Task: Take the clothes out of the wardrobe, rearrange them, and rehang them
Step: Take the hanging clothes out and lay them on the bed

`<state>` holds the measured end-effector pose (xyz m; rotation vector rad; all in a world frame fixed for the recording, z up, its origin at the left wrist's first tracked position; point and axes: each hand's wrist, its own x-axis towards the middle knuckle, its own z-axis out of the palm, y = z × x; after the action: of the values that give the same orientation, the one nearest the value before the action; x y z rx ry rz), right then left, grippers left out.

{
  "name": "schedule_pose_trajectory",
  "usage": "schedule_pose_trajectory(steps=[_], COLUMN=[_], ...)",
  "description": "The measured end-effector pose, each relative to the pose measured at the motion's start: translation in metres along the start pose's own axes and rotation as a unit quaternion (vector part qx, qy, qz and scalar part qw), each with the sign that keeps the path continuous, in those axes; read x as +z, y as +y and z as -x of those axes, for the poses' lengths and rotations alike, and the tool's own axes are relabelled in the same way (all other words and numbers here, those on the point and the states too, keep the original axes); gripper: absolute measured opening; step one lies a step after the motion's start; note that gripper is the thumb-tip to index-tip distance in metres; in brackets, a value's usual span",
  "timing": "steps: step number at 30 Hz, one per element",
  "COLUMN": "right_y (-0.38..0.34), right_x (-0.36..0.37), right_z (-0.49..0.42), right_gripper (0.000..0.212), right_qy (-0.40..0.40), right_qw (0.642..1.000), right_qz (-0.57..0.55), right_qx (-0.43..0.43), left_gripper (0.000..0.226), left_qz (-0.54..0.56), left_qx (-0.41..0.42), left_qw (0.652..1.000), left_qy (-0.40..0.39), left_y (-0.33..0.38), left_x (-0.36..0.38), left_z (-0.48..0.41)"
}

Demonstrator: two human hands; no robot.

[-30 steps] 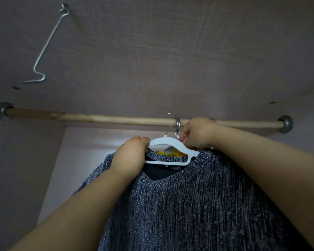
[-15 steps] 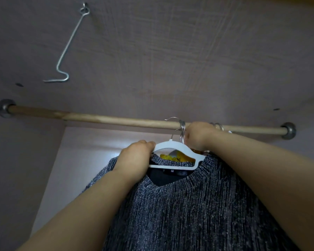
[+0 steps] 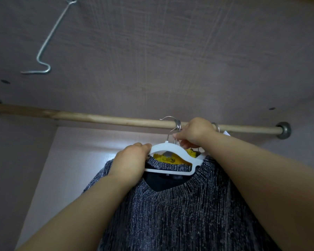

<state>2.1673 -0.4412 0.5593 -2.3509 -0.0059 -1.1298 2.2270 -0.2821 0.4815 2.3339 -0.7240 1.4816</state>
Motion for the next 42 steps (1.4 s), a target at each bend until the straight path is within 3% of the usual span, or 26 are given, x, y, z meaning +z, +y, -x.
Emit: schedule_pose_trajectory(steps=[6, 12, 18, 25, 30, 36, 39, 42], right_y=[-0.004, -0.012, -0.017, -0.005, 0.001, -0.001, -0.007, -0.014], right_x=[0.003, -0.014, -0.045, -0.029, -0.009, -0.024, -0.037, -0.039], right_z=[-0.006, -0.006, -0.005, -0.007, -0.006, 0.010, 0.026, 0.053], right_gripper=[0.019, 0.012, 0.015, 0.019, 0.032, 0.031, 0.017, 0.012], right_qy=[0.017, 0.033, 0.026, 0.007, 0.006, -0.023, 0.058, 0.072], right_qw=[0.999, 0.999, 0.994, 1.000, 0.994, 0.994, 0.981, 0.981], right_qz=[-0.028, 0.020, -0.104, 0.006, 0.099, 0.110, 0.167, 0.097], right_qx=[-0.002, -0.031, 0.003, 0.009, -0.036, -0.020, -0.075, -0.149], left_gripper=[0.019, 0.028, 0.033, 0.022, 0.019, 0.027, 0.035, 0.041], left_qz=[-0.025, -0.064, -0.025, -0.012, 0.013, 0.029, 0.008, -0.012], left_qx=[-0.002, 0.001, 0.010, -0.013, -0.027, -0.029, -0.027, -0.026], left_qw=[1.000, 0.997, 1.000, 1.000, 0.999, 0.999, 0.999, 0.999], left_qy=[0.014, 0.032, 0.015, 0.024, 0.043, 0.018, 0.016, 0.032], left_y=[0.000, 0.006, 0.014, 0.001, -0.006, -0.004, 0.002, 0.004], left_x=[0.004, 0.001, -0.004, -0.002, -0.002, 0.001, -0.004, -0.013], left_z=[-0.001, -0.012, -0.017, 0.003, 0.013, 0.027, 0.033, 0.039])
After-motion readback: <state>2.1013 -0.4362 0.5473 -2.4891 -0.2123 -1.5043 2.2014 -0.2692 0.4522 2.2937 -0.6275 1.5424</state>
